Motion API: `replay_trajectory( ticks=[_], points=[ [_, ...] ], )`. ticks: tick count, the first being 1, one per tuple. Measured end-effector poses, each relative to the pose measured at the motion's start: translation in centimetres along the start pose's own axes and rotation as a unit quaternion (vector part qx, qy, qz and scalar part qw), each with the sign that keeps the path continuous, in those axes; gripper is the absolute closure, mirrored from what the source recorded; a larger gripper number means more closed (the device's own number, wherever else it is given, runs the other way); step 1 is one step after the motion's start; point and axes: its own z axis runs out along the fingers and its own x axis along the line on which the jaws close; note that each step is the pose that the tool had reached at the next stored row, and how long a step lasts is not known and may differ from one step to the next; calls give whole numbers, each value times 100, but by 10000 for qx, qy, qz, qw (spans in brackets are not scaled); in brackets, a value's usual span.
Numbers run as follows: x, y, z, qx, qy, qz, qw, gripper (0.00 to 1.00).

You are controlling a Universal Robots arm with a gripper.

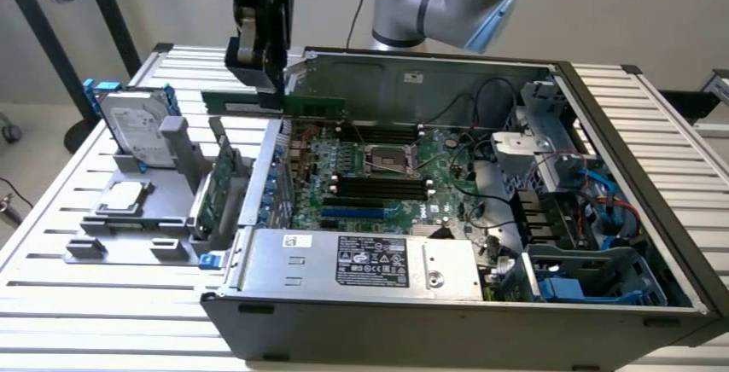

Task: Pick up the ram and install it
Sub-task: 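Pick up the ram and move it above insertion slot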

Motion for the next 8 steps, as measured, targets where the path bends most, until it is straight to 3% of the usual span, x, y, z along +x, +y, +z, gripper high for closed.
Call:
replay_trajectory(
  ticks=[8],
  points=[
    [-151, -426, 151, 0, 0, 0, 10000, 87]
  ],
)
